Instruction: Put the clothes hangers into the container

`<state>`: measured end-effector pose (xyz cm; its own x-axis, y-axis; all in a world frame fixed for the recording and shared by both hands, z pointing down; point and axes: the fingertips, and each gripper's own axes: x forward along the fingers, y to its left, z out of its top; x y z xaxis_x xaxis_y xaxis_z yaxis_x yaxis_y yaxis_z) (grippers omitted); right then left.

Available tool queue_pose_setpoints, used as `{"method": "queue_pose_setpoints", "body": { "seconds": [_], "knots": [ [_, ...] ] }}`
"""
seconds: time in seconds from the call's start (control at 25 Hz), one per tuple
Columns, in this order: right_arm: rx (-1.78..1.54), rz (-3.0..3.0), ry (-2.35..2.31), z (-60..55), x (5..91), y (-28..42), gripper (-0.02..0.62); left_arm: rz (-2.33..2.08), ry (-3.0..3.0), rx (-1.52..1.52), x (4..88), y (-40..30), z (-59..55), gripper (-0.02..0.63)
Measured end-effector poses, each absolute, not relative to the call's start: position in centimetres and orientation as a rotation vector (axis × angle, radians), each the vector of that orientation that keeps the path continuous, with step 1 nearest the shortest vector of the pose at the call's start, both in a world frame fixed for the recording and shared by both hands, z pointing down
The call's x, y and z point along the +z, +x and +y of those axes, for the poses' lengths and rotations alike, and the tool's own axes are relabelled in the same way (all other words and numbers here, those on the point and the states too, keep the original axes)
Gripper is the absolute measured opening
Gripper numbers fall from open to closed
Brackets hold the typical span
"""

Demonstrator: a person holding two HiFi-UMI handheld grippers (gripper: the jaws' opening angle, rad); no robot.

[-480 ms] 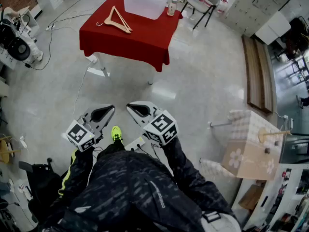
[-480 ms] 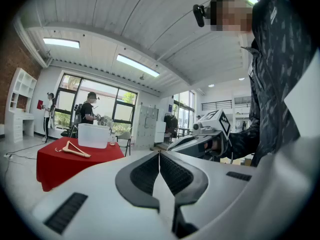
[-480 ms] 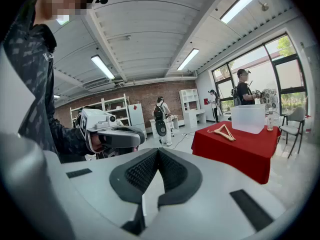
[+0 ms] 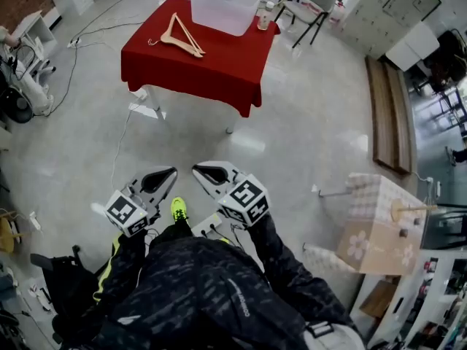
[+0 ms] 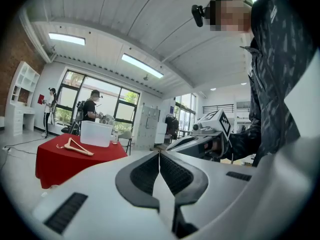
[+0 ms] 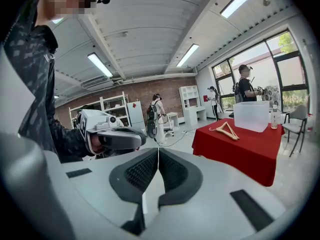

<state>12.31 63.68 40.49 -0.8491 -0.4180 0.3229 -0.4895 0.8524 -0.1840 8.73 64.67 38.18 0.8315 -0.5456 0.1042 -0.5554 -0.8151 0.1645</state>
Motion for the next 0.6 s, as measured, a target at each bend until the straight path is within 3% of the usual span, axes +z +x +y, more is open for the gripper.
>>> {"method": "queue_pose_setpoints", "body": {
  "seconds": [0.6],
  "knots": [
    [0.43,-2.671,0.783,52.1,41.7,1.5,0.017,-0.744,2.854,0.103,39.7,-1.0,53.9,0.012]
  ]
}}
